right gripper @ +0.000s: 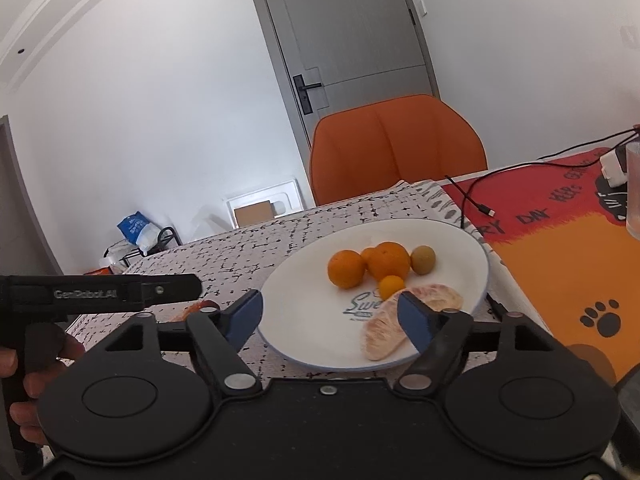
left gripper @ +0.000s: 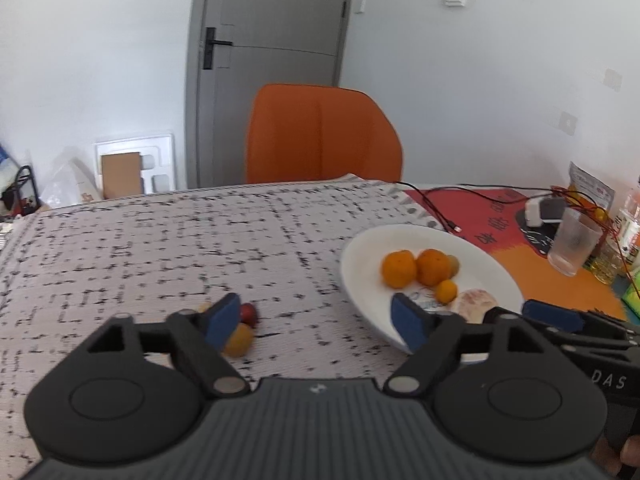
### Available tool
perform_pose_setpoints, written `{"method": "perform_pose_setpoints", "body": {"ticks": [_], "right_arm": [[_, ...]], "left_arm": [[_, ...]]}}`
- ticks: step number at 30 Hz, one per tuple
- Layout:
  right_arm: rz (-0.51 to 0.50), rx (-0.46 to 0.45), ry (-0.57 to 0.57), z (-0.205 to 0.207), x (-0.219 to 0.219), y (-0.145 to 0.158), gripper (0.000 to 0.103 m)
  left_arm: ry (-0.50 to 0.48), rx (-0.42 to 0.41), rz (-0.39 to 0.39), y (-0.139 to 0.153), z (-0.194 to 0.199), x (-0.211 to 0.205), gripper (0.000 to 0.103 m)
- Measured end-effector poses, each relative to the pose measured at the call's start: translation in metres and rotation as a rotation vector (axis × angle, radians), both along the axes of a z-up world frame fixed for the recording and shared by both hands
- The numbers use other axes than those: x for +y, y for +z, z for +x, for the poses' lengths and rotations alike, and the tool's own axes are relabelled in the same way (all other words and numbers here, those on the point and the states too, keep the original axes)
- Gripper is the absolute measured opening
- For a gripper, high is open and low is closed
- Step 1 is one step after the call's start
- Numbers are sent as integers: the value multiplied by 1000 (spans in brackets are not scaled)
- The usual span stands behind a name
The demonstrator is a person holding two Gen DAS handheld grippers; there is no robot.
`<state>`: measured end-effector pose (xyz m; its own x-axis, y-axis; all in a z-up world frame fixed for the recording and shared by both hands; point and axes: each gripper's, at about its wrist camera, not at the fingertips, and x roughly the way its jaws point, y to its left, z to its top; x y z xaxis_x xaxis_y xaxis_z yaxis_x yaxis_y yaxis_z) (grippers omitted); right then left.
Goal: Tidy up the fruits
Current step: 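Move both open grippers back to the remaining fruit on the table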
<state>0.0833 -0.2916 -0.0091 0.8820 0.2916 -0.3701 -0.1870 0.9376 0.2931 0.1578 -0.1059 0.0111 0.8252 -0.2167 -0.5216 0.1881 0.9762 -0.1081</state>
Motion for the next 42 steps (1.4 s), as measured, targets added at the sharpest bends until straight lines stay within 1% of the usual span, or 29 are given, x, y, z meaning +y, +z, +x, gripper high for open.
{"method": "perform_pose_setpoints", "body": {"ticks": [2, 6, 8, 11, 24, 32, 36, 41, 42], "right_arm": [[-8, -3, 1, 0, 5, 1, 84], [-23, -11, 13, 0, 16, 4, 92], [-30, -13, 16, 0, 21, 5, 99], [-29, -14, 29, 1, 28, 6, 102], [-48, -7, 77, 5, 59, 9, 103], [-58, -3, 127, 9, 81, 8, 103], [-67, 4, 159, 14, 95, 7, 103], [-83, 11, 195, 21, 108, 4, 102], [-87, 10, 200, 22, 110, 4, 102]], "left_arm": [[15, -9, 6, 1, -2, 6, 86], [45, -11, 5, 2, -5, 21, 87], [59, -13, -3, 2, -7, 29, 88], [82, -18, -5, 1, -10, 38, 90], [159, -25, -36, -5, -20, 83, 91], [239, -28, -53, -10, -22, 110, 91], [247, -23, -58, -15, -22, 120, 90], [247, -1, -66, -24, -16, 125, 87], [249, 2, -65, -26, -16, 126, 85]]}}
